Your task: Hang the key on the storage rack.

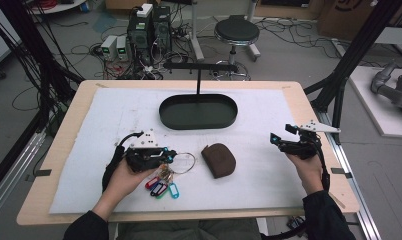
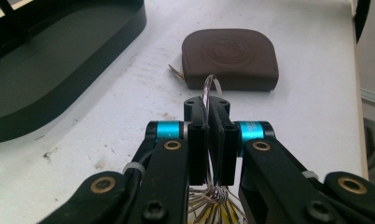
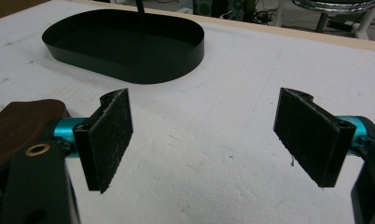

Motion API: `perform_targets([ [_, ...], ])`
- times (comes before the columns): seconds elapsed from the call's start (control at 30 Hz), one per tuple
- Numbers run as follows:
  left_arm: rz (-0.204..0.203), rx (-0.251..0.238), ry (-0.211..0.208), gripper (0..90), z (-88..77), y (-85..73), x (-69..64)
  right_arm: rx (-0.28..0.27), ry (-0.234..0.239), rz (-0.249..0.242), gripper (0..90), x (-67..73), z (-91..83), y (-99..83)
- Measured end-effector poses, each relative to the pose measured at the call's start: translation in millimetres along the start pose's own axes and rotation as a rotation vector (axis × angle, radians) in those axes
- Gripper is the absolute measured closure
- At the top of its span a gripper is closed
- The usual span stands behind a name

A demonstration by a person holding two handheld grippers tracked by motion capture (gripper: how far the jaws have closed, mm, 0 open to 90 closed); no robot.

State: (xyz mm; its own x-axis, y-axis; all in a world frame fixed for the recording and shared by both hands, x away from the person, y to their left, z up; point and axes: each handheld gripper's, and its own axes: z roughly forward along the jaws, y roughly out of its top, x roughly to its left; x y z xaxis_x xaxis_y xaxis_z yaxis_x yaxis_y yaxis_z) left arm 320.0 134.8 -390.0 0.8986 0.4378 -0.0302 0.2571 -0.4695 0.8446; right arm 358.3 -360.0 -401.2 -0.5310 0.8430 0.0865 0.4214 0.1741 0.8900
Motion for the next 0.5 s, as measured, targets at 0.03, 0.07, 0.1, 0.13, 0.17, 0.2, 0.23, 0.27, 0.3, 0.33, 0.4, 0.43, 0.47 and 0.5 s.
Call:
perform_targets([
  [0.03, 0.003, 0.002, 0.000, 85.7, 0.3, -0.1, -0.2, -0.001, 0.000, 0.000, 20.1, 0.0, 0.1, 0.0],
  [0.07, 0.001, 0.005, -0.008, 85.7, 0.5, -0.1, 0.1, 0.000, -0.001, 0.000, 20.1, 0.1, 0.2, 0.0],
  [0.1, 0.000, 0.009, -0.014, 85.7, 0.5, -0.1, 0.4, 0.000, 0.000, 0.000, 20.1, 0.0, 0.2, -0.1],
  [0.13, 0.000, 0.010, -0.019, 85.7, 0.6, -0.2, 0.6, 0.000, 0.000, 0.000, 20.1, 0.0, 0.2, 0.0],
  [0.17, -0.001, 0.019, -0.022, 85.7, 0.5, -0.3, 0.8, 0.000, 0.000, 0.000, 20.1, 0.0, 0.2, 0.0],
  [0.2, -0.001, 0.028, -0.024, 85.1, 0.9, -0.6, 1.4, 0.001, 0.000, -0.001, 20.1, -0.1, 0.2, -0.1],
  [0.23, -0.003, 0.037, -0.024, 85.1, 1.4, -1.2, 1.6, 0.001, 0.000, -0.001, 20.1, -0.1, 0.2, -0.1],
  [0.27, -0.003, 0.046, -0.022, 85.0, 1.9, -1.8, 1.6, 0.001, 0.000, -0.001, 20.1, -0.2, 0.2, -0.1],
  [0.3, -0.004, 0.050, -0.030, 84.9, 3.0, -2.5, 2.0, 0.001, 0.000, -0.001, 20.1, -0.1, 0.3, -0.1],
  [0.33, -0.001, 0.060, -0.032, 84.9, 3.5, -2.9, 1.9, 0.001, 0.000, -0.001, 20.1, -0.1, 0.3, -0.1],
  [0.4, 0.006, 0.065, -0.035, 85.5, 4.0, -3.0, 1.7, 0.000, -0.002, 0.001, 20.1, 0.0, 0.1, 0.0],
  [0.43, 0.004, 0.062, -0.035, 85.8, 4.2, -3.0, 1.4, -0.001, -0.002, 0.004, 20.1, -0.1, 0.0, 0.0],
  [0.47, 0.007, 0.063, -0.030, 85.9, 4.0, -3.0, 1.6, -0.001, -0.001, 0.004, 20.1, -0.3, -0.1, -0.1],
  [0.5, 0.005, 0.067, -0.027, 86.0, 3.7, -3.1, 2.0, -0.001, -0.001, 0.003, 20.1, -0.6, 0.1, -0.1],
])
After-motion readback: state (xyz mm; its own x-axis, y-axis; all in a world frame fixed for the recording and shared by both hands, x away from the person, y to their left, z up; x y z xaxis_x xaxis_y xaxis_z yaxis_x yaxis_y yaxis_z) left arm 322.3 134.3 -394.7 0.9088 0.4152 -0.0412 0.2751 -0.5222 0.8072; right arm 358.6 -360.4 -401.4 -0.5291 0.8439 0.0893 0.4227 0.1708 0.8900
